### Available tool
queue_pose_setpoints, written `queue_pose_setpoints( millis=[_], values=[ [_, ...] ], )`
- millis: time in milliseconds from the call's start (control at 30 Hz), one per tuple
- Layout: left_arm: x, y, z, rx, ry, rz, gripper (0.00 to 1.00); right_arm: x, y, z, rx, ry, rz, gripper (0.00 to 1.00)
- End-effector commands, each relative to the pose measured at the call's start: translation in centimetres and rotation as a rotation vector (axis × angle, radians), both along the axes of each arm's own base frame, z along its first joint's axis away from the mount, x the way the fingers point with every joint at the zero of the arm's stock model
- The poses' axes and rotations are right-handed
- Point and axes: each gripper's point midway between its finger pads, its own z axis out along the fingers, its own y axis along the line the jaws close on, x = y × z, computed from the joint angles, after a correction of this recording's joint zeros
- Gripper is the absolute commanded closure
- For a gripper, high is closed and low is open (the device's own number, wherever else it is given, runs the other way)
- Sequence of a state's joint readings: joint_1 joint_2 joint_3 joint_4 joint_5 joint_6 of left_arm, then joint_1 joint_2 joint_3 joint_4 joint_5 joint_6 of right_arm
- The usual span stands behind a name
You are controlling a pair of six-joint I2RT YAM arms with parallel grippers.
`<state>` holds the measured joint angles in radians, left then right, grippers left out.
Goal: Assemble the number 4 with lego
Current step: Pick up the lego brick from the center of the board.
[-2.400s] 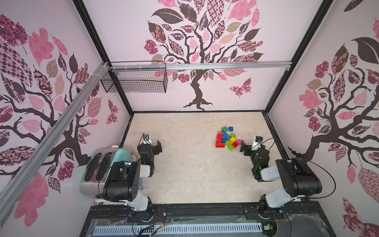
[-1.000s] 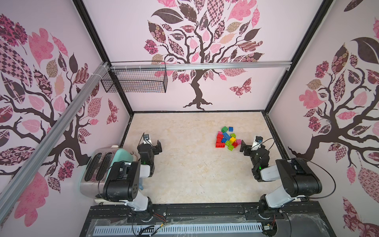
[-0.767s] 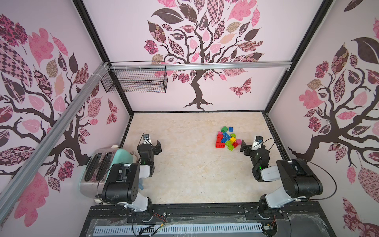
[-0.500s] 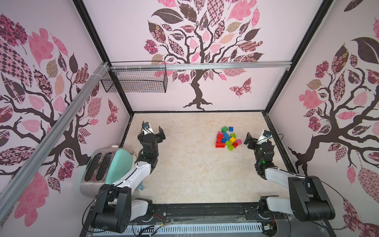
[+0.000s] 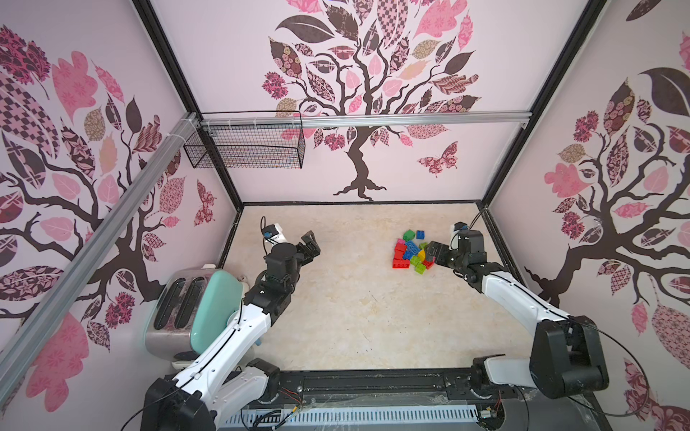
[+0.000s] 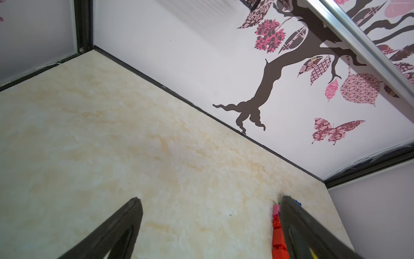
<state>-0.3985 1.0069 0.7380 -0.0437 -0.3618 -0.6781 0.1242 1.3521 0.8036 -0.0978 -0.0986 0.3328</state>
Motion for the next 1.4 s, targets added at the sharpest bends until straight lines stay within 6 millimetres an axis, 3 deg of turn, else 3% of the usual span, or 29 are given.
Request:
queue_pose_setpoints(
  millis=[0, 133, 367, 467, 733, 833, 1133, 1367],
  values=[
    [-1.5, 1.7, -3.3, 0.001, 0.14, 0.081, 0.02, -1.7, 0.4, -3.1, -0.059, 0.192, 0.067, 0.08],
    [-2.0, 2.9, -3.6, -0.01, 0.125, 0.141, 0.02, -1.0, 1.7, -4.6, -0.094, 0.244, 0.118, 0.11],
    [-3.4, 6.5, -5.2, 0.007, 0.174, 0.358, 0.02, 0.6, 2.7, -6.2, -0.121, 0.324, 0.164, 0.2],
    [-3.8, 7.2, -5.7, 0.008, 0.183, 0.397, 0.02, 0.8, 2.9, -7.1, -0.12, 0.342, 0.124, 0.22],
    [-3.4, 6.6, -6.3, 0.004, 0.19, 0.366, 0.02, 1.1, 2.2, -9.3, -0.108, 0.343, -0.012, 0.35],
    [-3.2, 6.5, -6.7, 0.02, 0.205, 0.357, 0.02, 1.4, 2.8, -10.0, -0.086, 0.354, 0.009, 0.4],
    [-3.0, 6.4, -7.1, 0.037, 0.213, 0.351, 0.02, 2.0, 3.6, -11.6, -0.133, 0.39, 0.007, 0.41],
    [-3.1, 6.4, -7.6, 0.046, 0.221, 0.342, 0.02, 2.3, 2.0, -11.6, -0.236, 0.379, -0.029, 0.4]
  ],
)
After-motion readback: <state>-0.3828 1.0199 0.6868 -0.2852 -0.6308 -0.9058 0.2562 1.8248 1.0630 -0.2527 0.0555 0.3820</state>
